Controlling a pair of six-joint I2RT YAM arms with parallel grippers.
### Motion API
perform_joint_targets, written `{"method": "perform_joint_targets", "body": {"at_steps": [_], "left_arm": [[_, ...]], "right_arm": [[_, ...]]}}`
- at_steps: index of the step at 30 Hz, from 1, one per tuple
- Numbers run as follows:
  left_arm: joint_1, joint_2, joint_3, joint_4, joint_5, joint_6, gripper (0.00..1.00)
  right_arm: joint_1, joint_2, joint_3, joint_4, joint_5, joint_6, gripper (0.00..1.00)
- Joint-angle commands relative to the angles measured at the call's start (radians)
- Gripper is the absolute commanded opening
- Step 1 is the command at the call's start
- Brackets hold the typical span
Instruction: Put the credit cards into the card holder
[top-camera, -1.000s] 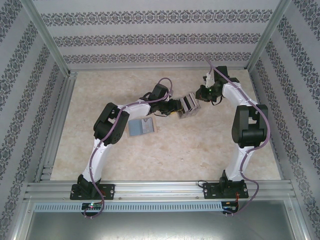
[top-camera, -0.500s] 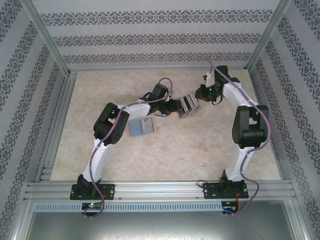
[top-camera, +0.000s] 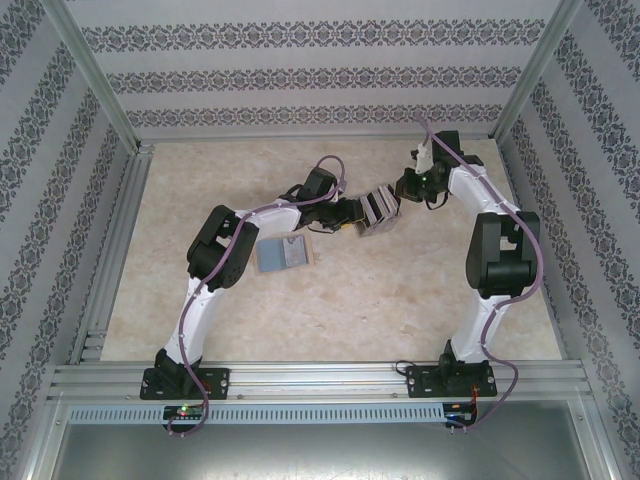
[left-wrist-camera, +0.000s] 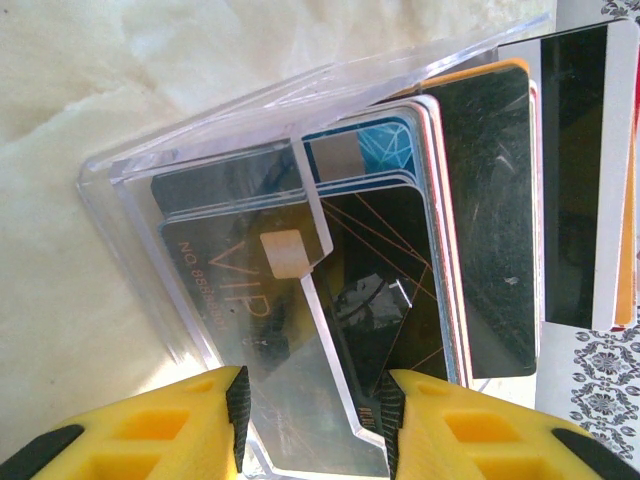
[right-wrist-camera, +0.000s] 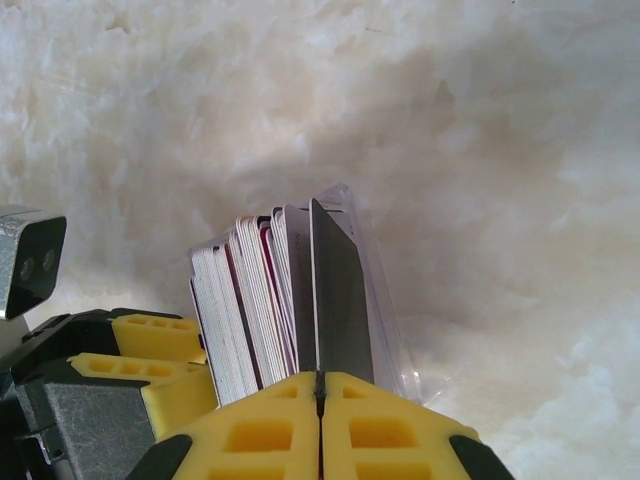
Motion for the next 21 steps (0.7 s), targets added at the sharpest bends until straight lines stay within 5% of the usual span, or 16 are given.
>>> {"method": "perform_joint_targets", "body": {"at_steps": [1, 21], "left_arm": [[-0.022, 0.007, 0.019, -0.001, 0.014, 0.005, 0.42], [-0.005, -0.166, -0.099, 0.080, -0.044, -0.001, 0.46]], "right_arm": [[-0.006, -0.063, -0.012, 0.001, 0.021, -0.022, 0.09], [-0.043, -0.262, -0.121, 0.138, 0.094, -0.014, 0.04]]}}
